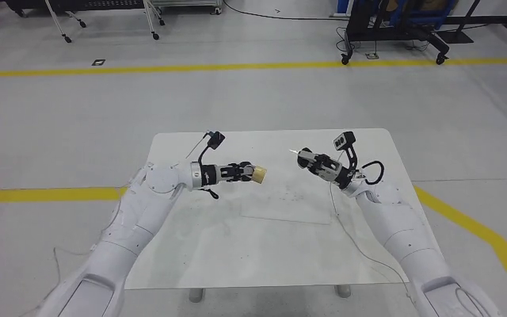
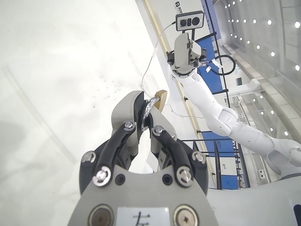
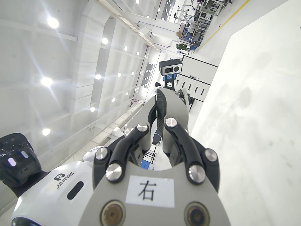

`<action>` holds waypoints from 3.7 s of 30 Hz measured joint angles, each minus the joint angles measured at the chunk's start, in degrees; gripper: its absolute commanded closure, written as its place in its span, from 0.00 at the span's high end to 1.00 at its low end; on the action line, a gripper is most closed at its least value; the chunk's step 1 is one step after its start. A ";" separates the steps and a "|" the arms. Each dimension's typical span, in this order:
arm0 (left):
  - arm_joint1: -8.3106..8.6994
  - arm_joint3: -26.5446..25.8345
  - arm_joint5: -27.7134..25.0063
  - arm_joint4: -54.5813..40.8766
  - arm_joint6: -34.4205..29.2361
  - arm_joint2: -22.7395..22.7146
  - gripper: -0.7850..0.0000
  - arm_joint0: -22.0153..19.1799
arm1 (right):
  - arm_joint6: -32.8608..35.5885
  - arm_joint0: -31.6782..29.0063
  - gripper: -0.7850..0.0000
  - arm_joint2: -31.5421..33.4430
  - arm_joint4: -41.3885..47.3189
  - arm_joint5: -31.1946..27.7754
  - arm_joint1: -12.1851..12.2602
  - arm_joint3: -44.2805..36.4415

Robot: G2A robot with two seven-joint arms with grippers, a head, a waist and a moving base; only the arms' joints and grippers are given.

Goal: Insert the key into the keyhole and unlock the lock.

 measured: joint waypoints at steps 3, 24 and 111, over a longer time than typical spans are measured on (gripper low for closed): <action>-0.02 -0.31 0.23 -0.45 0.42 -0.09 0.00 0.35 | 0.00 0.00 0.00 0.00 0.00 0.00 0.00 0.00; -2.11 5.26 2.68 -16.73 -7.27 0.76 0.00 -1.84 | -11.56 5.26 0.00 -6.68 -2.78 5.60 -4.24 -3.70; -6.11 10.19 42.74 -31.80 3.56 1.65 0.00 -4.32 | -47.35 -9.35 0.00 8.83 -122.54 -22.32 2.27 -48.20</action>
